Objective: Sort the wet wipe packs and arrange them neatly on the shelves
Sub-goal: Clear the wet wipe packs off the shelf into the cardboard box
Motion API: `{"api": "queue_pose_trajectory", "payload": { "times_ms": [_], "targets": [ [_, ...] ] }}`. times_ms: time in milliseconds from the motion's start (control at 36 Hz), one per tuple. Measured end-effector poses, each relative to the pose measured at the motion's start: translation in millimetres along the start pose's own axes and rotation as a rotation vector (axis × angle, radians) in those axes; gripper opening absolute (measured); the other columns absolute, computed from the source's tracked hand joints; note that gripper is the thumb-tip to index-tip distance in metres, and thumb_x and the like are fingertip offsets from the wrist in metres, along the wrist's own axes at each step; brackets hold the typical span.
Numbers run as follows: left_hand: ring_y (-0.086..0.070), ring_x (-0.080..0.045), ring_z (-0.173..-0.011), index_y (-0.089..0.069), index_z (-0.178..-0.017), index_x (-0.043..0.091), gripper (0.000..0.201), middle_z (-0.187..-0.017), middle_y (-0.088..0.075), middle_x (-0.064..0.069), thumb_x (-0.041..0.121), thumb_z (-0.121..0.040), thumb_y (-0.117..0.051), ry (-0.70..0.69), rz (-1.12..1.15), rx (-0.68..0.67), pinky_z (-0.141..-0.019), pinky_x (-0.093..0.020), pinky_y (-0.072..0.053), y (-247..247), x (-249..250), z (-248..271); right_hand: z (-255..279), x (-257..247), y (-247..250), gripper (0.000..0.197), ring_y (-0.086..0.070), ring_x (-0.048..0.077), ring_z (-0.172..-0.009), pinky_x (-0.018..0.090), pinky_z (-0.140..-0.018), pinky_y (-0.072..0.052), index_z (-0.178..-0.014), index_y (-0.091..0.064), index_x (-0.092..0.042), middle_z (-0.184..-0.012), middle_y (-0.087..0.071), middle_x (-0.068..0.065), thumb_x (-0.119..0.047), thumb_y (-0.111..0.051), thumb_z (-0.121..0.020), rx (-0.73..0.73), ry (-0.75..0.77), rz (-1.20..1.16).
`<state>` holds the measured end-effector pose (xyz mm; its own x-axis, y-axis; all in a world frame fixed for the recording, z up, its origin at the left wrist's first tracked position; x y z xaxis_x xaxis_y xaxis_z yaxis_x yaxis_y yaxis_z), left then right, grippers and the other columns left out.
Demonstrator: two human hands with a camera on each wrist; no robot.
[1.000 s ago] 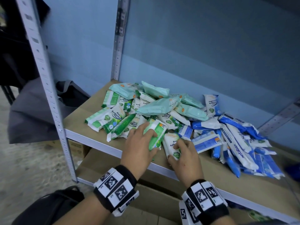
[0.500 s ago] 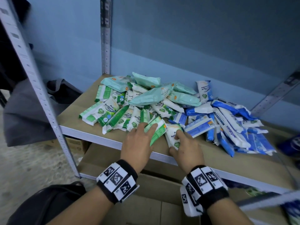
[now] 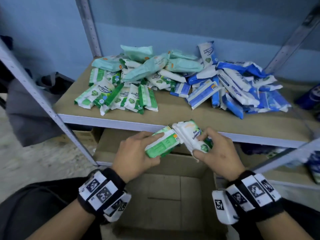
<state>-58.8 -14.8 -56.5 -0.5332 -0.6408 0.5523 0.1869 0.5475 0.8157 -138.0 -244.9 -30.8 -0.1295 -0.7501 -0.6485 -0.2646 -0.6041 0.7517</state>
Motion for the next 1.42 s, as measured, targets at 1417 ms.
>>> {"api": "queue_pose_trajectory", "payload": {
  "times_ms": [1417],
  "targets": [
    [-0.051, -0.027, -0.123, -0.057, -0.128, 0.016, 0.049, -0.136, -0.051, -0.009, 0.042, -0.087, -0.064, 0.705, -0.099, -0.920, -0.107, -0.036, -0.038, -371.9, -150.2, 85.2, 80.5, 280.9, -305.5, 0.048, -0.055, 0.028, -0.120, 0.031, -0.097, -0.044, -0.132, -0.059, -0.017, -0.136, -0.054, 0.009, -0.036, -0.069, -0.088, -0.988, -0.477, 0.212]
  ]
}}
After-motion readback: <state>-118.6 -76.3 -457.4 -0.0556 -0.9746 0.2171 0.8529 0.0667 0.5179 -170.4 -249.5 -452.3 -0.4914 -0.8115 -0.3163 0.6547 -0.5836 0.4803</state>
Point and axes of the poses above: each hand's wrist, its own z-axis away from the middle knuckle, its own y-axis out of the back of the hand, x = y × z, the point moved 5 cm from there along -z, towards the middle knuckle
